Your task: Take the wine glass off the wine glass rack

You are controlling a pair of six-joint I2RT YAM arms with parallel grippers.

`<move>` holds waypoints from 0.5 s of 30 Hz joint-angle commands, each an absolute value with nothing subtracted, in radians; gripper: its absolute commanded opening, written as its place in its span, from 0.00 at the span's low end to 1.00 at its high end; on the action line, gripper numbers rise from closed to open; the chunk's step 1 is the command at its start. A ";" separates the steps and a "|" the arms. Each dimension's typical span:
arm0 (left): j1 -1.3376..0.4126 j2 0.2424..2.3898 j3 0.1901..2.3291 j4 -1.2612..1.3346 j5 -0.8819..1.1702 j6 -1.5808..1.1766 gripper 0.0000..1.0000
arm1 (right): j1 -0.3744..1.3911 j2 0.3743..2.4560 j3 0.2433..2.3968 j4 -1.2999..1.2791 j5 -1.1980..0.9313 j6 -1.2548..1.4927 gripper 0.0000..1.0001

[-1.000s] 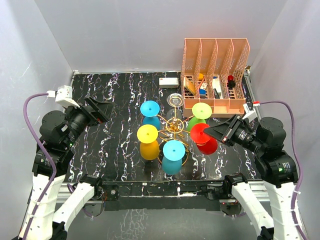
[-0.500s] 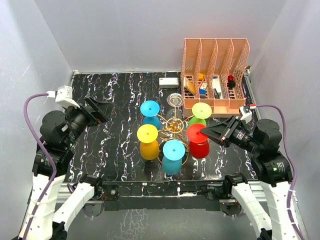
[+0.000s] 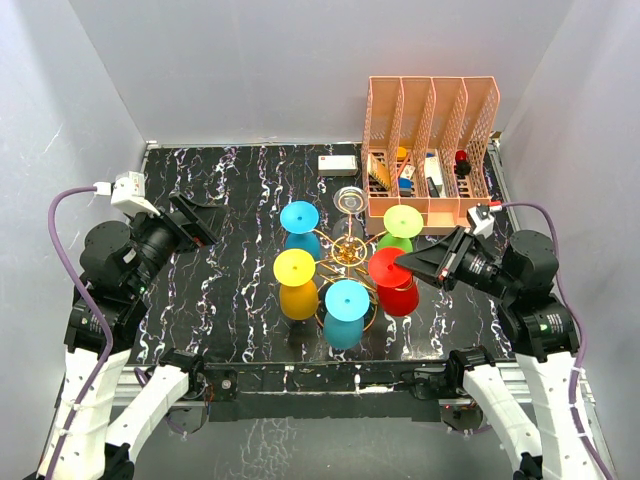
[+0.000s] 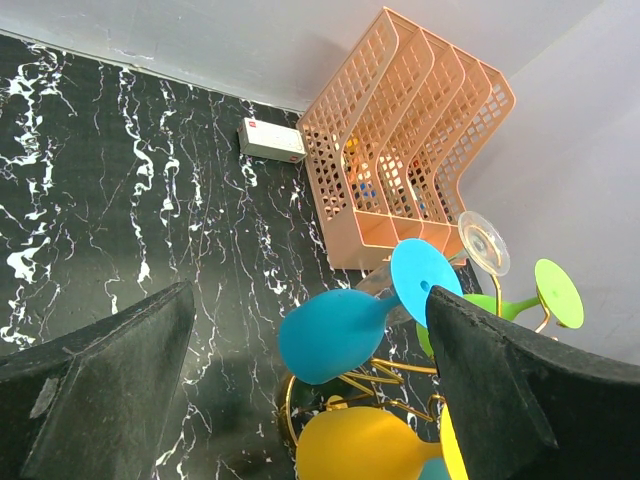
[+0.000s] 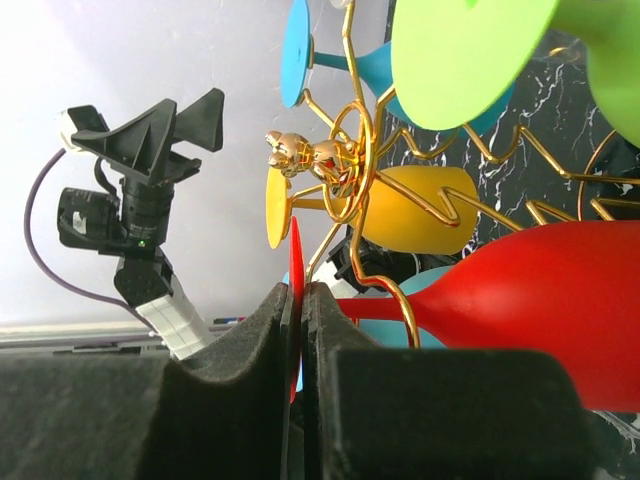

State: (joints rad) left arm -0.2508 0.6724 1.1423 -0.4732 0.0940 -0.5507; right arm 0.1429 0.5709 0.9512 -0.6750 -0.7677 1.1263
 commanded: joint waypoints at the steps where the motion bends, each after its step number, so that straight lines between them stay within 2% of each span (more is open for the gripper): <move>1: -0.246 0.683 1.166 -0.464 0.098 -0.540 0.97 | 0.142 0.596 0.952 -0.568 -0.870 1.135 0.08; 10: -0.246 0.695 1.164 -0.450 0.110 -0.545 0.97 | 0.142 0.647 1.000 -0.660 -0.883 0.998 0.08; 15: -0.246 0.696 1.166 -0.449 0.111 -0.543 0.97 | 0.142 0.692 1.088 -0.818 -0.779 0.852 0.08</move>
State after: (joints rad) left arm -0.2508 0.6933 1.1427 -0.4721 0.0971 -0.5507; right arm 0.1429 0.6697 0.9833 -0.7410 -0.8356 0.9874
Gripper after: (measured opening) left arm 0.970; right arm 0.098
